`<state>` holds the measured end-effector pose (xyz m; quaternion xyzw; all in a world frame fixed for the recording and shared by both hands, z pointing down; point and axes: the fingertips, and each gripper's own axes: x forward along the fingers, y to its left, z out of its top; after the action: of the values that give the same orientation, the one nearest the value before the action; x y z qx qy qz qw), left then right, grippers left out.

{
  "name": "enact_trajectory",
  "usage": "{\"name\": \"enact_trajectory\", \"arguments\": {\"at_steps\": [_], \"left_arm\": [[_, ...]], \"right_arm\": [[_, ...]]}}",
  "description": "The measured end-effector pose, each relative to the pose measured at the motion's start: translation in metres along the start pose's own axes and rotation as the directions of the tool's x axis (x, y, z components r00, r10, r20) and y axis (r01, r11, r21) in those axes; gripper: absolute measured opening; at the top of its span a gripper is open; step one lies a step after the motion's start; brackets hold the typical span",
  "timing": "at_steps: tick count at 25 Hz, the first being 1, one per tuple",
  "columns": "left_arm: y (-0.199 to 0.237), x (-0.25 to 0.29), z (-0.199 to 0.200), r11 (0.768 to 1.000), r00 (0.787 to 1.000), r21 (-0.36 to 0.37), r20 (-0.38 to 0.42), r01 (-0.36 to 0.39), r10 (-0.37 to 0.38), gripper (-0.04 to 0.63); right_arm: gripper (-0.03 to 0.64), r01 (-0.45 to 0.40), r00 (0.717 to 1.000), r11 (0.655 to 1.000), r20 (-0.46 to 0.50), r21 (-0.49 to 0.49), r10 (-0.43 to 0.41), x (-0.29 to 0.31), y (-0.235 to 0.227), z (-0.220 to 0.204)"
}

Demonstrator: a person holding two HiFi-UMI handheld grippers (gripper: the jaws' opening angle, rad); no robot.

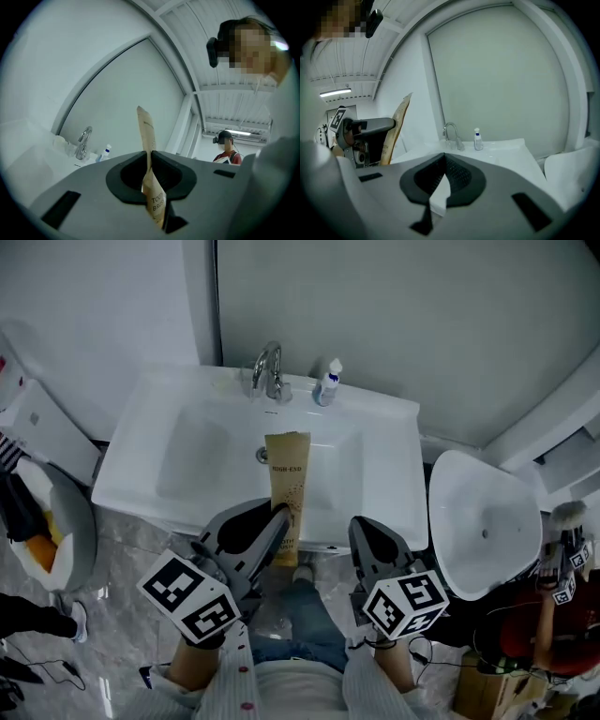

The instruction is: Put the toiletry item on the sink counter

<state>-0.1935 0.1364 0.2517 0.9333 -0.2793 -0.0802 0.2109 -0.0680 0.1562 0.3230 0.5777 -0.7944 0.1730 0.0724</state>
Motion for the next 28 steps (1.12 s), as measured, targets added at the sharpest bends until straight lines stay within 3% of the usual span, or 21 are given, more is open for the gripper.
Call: {"name": "enact_trajectory", "arguments": {"at_steps": [15,28], "left_arm": [[0.018,0.124,0.002,0.994,0.994,0.017,0.019,-0.105,0.105,0.046],[0.023,0.157,-0.01,0.991,0.992,0.022,0.005,-0.128,0.128,0.046]], "right_arm": [[0.009,-0.122,0.992,0.992,-0.02,-0.011,0.121,0.058,-0.112,0.039],[0.009,-0.152,0.987,0.988,-0.048,-0.001,0.151,0.074,-0.144,0.029]]}}
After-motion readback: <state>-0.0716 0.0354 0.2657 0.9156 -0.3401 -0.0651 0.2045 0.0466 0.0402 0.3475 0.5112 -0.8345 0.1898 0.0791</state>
